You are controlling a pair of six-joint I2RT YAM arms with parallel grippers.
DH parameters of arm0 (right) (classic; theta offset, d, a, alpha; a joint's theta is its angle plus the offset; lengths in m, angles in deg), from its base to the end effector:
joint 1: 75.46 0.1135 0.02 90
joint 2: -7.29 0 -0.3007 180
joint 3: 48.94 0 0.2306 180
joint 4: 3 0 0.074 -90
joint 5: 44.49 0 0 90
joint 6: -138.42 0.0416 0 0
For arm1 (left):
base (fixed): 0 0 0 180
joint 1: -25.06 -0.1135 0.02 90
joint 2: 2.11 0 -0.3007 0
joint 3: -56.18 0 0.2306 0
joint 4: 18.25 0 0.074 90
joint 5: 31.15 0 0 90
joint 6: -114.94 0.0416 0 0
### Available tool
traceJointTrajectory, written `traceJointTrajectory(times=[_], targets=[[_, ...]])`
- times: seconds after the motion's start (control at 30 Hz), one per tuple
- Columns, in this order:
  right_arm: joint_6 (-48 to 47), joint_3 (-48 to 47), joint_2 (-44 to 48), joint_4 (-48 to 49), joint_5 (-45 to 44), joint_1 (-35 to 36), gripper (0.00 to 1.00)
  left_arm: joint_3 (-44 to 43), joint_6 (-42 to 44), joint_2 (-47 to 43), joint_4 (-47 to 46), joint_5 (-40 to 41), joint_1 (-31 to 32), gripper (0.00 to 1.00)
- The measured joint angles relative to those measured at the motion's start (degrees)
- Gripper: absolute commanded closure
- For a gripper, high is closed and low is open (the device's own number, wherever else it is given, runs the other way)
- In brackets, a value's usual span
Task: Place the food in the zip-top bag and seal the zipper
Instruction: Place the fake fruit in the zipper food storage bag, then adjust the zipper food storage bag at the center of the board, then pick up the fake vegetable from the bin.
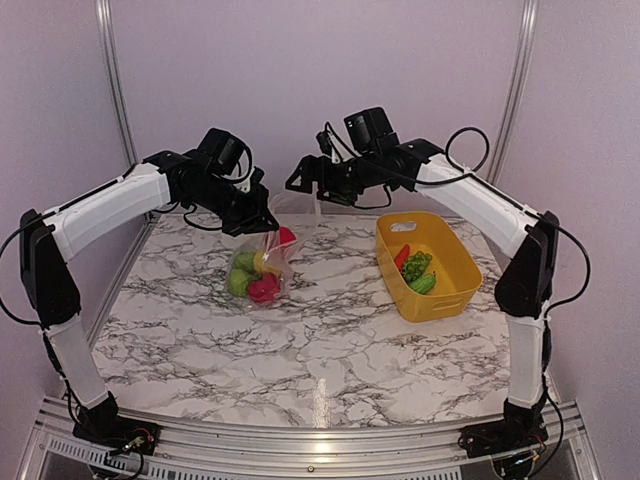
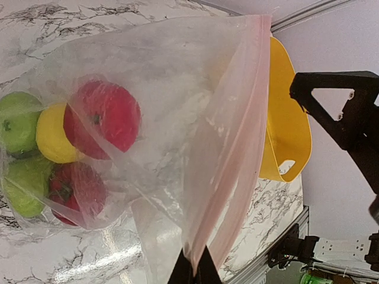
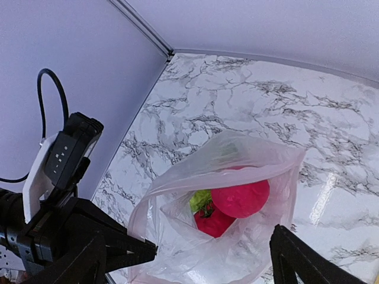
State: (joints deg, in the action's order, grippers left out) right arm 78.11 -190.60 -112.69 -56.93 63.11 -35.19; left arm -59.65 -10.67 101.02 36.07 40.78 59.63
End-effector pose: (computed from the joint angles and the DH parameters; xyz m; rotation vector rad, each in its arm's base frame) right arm 0.3586 0.3203 0.3985 -0.4042 2.2533 1.0104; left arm 0.3205 -0.2365 0.3816 0.1530 2.4558 -0.9531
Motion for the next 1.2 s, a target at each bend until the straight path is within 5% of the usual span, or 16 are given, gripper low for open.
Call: traceJointTrajectory(times=[0.4, 0.7, 1.2], targets=[[-3.9, 18.9, 21.5, 1.2, -13.2, -7.1, 0.01, -6.9, 1.6, -1.6, 1.2, 2.1, 0.0, 1.0], [-8.2, 24.4, 23.5, -0.4, -24.4, -11.6, 0.02, -4.8, 0.6, -2.7, 1.3, -1.0, 0.1, 1.0], [0.5, 46.3, 24.7, -0.8, -27.4, -14.3, 0.29, -4.9, 0.0, -1.7, 1.3, -1.7, 0.2, 1.0]])
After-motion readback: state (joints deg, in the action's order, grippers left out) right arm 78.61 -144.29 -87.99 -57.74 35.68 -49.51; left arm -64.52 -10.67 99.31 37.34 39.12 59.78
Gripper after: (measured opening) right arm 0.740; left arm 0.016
